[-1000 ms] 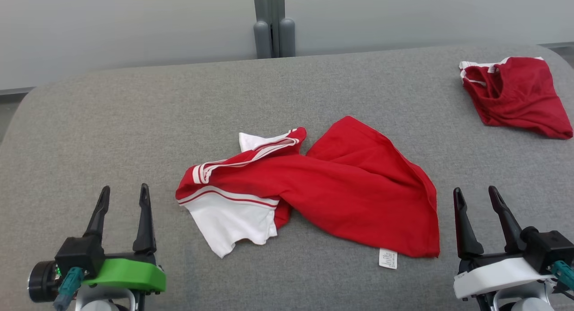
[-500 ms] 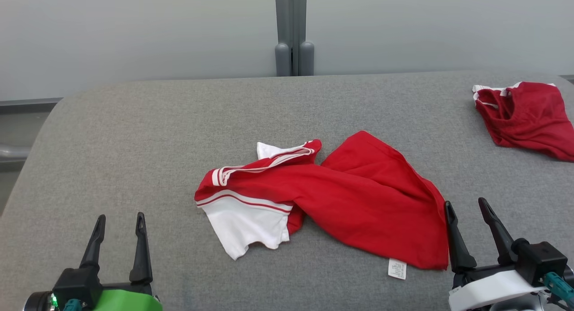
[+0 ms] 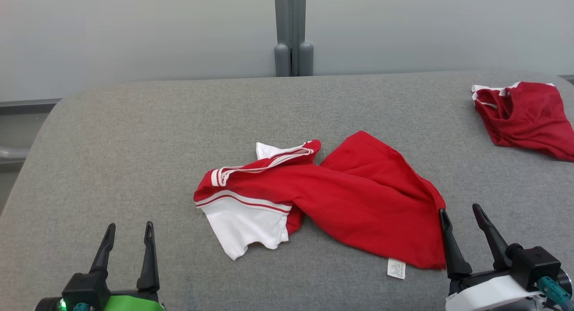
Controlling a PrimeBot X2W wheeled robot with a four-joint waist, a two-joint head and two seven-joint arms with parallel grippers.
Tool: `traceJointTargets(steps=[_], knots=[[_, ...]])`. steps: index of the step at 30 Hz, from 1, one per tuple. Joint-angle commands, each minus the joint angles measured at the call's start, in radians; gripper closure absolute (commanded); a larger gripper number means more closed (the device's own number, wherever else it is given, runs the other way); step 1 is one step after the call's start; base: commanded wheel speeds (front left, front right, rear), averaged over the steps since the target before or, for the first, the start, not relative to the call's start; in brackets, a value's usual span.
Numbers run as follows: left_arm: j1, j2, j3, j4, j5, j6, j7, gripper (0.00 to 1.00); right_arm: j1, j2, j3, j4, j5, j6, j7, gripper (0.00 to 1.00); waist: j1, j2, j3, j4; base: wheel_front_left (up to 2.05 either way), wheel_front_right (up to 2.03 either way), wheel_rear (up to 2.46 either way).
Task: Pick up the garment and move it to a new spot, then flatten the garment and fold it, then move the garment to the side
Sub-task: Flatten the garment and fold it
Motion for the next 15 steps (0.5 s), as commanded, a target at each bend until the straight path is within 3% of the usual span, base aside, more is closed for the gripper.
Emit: traceJointTargets(steps=[1, 10, 15], knots=[[-0.004, 0.000, 0.000, 0.002, 0.001, -0.002, 0.000, 0.00, -0.002, -0.002, 0.001, 0.003, -0.007, 0.000, -0.003, 0.00, 0.0000, -0.0001, 0.001, -0.002, 0.00, 0.00, 0.00], [-0.010, -0.004, -0.009, 0.027, -0.005, -0.005, 0.000, 0.00, -0.004, -0.005, -0.001, 0.028, -0.014, 0.000, -0.003, 0.00, 0.0000, -0.0001, 0.002, -0.008, 0.00, 0.00, 0.00], [-0.013, -0.006, -0.083, 0.093, -0.009, -0.006, 0.000, 0.00, -0.026, 0.000, -0.010, 0.086, -0.023, 0.000, -0.003, 0.00, 0.0000, -0.0001, 0.011, -0.017, 0.00, 0.00, 0.00]])
